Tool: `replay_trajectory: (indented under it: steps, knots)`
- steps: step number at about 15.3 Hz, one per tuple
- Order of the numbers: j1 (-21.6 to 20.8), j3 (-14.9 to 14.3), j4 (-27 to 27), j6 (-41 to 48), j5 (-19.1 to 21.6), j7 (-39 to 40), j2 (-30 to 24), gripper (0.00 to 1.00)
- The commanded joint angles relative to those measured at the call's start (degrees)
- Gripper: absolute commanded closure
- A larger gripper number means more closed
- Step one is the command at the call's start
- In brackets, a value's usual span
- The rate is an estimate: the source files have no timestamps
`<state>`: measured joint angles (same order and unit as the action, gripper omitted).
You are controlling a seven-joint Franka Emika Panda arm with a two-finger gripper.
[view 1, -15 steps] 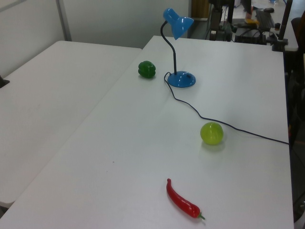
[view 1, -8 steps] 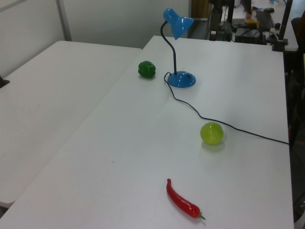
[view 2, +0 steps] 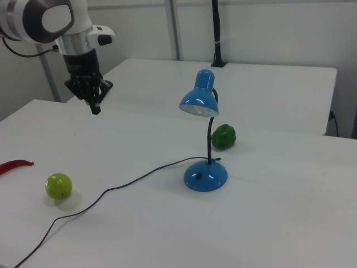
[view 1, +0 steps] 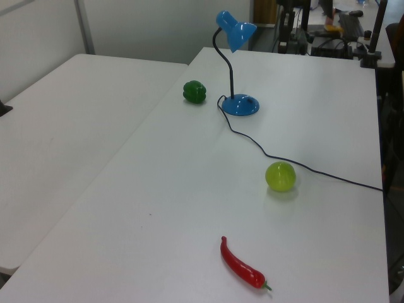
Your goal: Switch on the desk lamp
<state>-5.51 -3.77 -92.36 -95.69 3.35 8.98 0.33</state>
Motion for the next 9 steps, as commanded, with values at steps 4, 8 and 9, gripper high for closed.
replay_trajectory:
  steps: [4,8,9]
  knots:
    - [-0.29,-1.15,-2.47,-0.72,-0.97,1.31,-1.30,1.00]
    - [0.33,-1.15,-7.12,-0.90,-4.39,1.31,-1.13,1.00]
    - [0.42,-1.85,-8.70,-1.33,-4.84,1.31,-1.04,1.00]
